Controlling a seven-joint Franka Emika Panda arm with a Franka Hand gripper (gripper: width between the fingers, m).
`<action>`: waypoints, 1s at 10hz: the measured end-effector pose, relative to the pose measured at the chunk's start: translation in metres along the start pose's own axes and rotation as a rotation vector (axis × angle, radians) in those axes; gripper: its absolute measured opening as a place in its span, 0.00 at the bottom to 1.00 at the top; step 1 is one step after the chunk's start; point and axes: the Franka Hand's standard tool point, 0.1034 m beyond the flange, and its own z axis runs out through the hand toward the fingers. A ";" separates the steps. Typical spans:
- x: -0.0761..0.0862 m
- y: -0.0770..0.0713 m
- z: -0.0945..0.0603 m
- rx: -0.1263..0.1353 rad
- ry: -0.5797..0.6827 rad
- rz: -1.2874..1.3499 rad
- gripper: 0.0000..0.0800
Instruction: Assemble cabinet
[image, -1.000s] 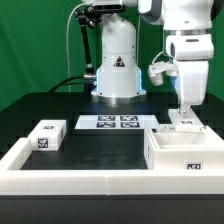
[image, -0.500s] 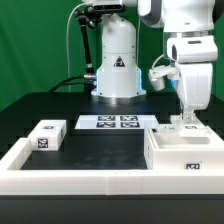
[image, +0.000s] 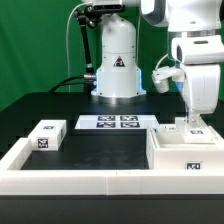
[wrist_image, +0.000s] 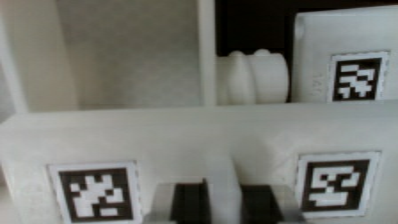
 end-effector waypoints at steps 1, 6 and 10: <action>0.000 0.000 0.000 0.000 0.000 0.000 0.09; 0.001 0.023 -0.001 0.009 0.003 0.002 0.09; 0.002 0.051 0.000 0.009 0.012 -0.005 0.09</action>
Offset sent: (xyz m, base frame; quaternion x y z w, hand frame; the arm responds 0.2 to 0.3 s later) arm 0.0000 0.0000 0.0000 0.0000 0.0000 0.0000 1.0000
